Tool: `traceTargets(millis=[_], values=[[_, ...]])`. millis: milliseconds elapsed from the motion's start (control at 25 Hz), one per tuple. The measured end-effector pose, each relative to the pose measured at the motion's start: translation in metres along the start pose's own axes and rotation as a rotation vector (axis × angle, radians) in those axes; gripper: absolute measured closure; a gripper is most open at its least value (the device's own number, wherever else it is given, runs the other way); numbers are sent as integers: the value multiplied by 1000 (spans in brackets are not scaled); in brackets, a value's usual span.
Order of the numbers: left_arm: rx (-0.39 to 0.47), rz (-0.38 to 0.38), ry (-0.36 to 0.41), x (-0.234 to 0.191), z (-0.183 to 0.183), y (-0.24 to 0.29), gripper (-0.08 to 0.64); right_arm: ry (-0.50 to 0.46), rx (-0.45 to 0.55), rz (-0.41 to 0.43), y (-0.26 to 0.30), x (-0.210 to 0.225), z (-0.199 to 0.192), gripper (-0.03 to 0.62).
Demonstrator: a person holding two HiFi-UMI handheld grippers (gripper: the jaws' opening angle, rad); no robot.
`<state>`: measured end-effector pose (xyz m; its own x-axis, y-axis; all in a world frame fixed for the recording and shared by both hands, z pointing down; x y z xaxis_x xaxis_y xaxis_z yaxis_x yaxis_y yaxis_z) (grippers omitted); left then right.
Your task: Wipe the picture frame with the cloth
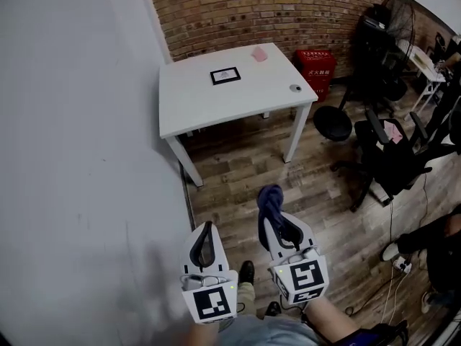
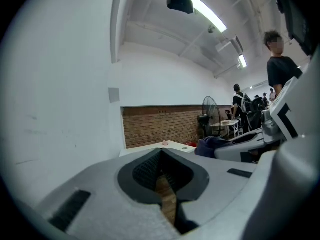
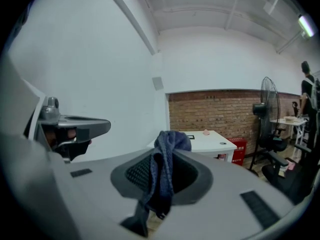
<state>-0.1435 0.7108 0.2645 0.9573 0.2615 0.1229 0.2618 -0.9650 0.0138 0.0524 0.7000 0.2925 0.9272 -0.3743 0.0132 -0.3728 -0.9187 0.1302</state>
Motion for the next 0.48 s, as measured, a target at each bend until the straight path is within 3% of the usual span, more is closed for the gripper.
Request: traceTargets(millis=[200, 480], values=[[29, -14, -1, -32, 8, 67, 552, -11, 8, -12, 67, 13, 21, 512], [91, -27, -1, -59, 32, 126, 552, -36, 55, -29, 118, 26, 54, 512]])
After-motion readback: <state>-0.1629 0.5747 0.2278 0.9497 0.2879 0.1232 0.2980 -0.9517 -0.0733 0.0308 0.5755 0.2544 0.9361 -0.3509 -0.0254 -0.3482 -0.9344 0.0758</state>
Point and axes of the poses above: the fingertips, and each gripper's own axes: y forward along the fingers, x to its right, z out of its top, the point moved 10 cm from there along -y, backward along the fingers, and after that the axes turned 4 degrees about x, right-handed, at the moved point
